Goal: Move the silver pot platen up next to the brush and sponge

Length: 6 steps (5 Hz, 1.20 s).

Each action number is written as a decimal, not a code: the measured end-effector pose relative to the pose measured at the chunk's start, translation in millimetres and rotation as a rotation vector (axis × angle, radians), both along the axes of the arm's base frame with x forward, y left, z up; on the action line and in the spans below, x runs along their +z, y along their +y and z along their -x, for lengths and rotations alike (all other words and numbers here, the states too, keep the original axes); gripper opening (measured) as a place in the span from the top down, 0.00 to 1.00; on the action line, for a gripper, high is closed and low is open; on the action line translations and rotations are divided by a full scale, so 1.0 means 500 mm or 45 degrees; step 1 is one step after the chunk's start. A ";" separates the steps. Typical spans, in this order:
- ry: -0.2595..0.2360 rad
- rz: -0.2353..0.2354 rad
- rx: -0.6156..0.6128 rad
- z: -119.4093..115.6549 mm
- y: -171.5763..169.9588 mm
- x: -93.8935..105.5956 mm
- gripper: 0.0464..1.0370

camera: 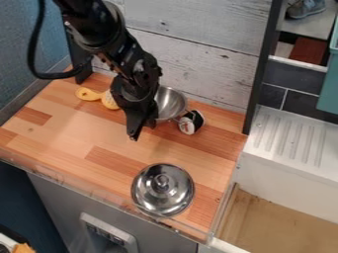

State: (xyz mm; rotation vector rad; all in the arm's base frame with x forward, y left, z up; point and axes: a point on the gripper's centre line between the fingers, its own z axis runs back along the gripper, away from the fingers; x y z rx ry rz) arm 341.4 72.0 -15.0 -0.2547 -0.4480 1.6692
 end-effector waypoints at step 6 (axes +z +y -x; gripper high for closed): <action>0.061 0.058 -0.044 -0.015 0.011 -0.010 0.17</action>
